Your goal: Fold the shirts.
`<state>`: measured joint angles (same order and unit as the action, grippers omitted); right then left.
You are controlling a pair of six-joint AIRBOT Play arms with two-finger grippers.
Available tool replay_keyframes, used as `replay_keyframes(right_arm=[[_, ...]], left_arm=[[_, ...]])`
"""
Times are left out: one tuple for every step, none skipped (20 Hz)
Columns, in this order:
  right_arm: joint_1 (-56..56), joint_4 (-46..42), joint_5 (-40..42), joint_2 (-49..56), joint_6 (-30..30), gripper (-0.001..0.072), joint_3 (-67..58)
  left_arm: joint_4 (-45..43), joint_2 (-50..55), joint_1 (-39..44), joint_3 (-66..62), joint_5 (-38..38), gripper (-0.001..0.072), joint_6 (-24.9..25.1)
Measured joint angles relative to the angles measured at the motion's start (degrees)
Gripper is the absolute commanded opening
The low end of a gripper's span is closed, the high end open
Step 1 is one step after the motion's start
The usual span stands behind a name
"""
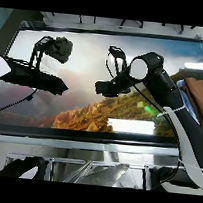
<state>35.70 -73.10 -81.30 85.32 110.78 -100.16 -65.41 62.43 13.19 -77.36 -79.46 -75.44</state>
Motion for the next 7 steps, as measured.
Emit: replay_keyframes(right_arm=[[0.09,-0.07,-0.22,0.15,0.02,0.0025,0.04],[0.24,-0.07,-0.33,0.26,0.02,0.0026,0.09],[0.33,0.04,-0.35,0.26,0.04,0.0026,0.09],[0.37,0.07,-0.37,0.31,0.04,0.0025,0.09],[0.35,0.00,-0.46,0.39,0.04,0.0025,0.09],[0.35,-0.02,-0.52,0.44,0.04,0.0025,0.09],[0.37,-0.02,-0.52,0.46,0.04,0.0026,0.09]], left_arm=[[-0.22,0.00,0.15,0.00,0.00,0.0014,0.00],[-0.42,0.00,0.28,0.00,0.02,0.0014,-0.15],[-0.50,0.00,0.35,0.00,0.00,0.0014,-0.15],[-0.61,0.00,0.42,0.00,0.00,0.0014,-0.15],[-0.70,0.00,0.46,0.00,0.00,0.0014,-0.15],[-0.81,0.00,0.50,0.00,0.00,0.0014,-0.13],[-0.83,0.00,0.50,0.00,-0.02,0.0014,-0.15]])
